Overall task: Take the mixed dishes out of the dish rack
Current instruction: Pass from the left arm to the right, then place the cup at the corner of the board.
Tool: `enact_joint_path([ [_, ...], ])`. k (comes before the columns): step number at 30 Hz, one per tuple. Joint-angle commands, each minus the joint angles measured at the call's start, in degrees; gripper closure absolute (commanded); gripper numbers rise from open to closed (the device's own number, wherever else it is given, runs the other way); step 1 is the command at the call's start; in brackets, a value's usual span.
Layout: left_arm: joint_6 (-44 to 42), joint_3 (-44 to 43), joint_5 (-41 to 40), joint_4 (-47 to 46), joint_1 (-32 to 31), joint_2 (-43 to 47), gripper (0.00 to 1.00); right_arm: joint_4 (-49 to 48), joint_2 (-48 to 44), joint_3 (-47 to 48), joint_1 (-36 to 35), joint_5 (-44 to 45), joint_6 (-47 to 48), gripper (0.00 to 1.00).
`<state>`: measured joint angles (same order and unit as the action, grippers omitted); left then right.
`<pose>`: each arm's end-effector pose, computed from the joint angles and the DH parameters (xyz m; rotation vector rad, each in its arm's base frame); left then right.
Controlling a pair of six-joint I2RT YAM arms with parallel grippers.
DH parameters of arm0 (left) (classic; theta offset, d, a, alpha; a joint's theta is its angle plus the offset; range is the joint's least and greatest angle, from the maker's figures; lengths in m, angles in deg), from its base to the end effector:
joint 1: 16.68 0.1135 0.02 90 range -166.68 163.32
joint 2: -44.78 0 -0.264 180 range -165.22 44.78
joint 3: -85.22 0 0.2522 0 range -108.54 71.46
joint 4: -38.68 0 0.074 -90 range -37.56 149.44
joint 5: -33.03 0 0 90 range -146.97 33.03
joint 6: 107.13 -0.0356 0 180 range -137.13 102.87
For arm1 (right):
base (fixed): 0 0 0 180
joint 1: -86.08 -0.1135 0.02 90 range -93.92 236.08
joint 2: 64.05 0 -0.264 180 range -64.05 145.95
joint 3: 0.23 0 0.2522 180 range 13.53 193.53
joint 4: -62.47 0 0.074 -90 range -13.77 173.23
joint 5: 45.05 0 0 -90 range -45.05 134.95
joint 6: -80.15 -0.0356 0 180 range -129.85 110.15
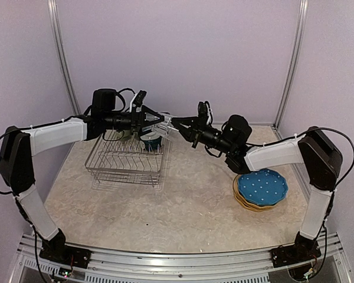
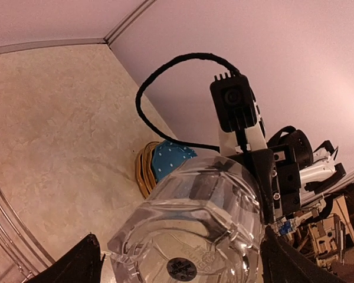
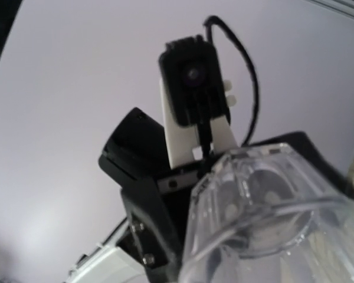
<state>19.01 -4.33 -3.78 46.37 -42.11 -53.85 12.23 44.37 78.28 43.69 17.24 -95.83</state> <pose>0.3489 -0.1975 0.3072 0.5348 1.9886 -1.5641 0.2998 0.2960 0.2749 0.0646 1.6227 2.1444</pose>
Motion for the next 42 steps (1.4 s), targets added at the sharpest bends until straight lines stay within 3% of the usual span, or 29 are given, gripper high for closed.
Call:
enact_joint_path([
  [1,-3.78,0.08,-7.92,3.27,0.96,2.21,0.03,5.16,-5.95,-2.43,1.28,2.59,4.98,1.00],
  [8,-4.58,-2.34,-14.75,11.88,2.89,4.20,0.01,23.26,-13.00,-5.79,4.15,4.33,15.93,1.00],
  [14,-0.69,-7.61,-23.63,24.76,2.89,1.86,0.02,47.72,-19.44,-5.53,7.39,12.95,30.34,1.00],
  [19,0.13,-8.76,-24.99,27.61,2.18,0.66,0.03,74.85,-18.90,6.25,10.01,24.66,44.55,1.00],
  [25,-1.90,-10.16,-26.95,29.93,1.23,1.29,0.03,102.85,-10.60,22.02,12.16,41.24,55.91,1.00],
  [42,-4.16,-12.15,-27.97,32.34,0.73,0.72,0.03,123.23,9.38,38.19,22.06,46.57,66.43,1.00],
])
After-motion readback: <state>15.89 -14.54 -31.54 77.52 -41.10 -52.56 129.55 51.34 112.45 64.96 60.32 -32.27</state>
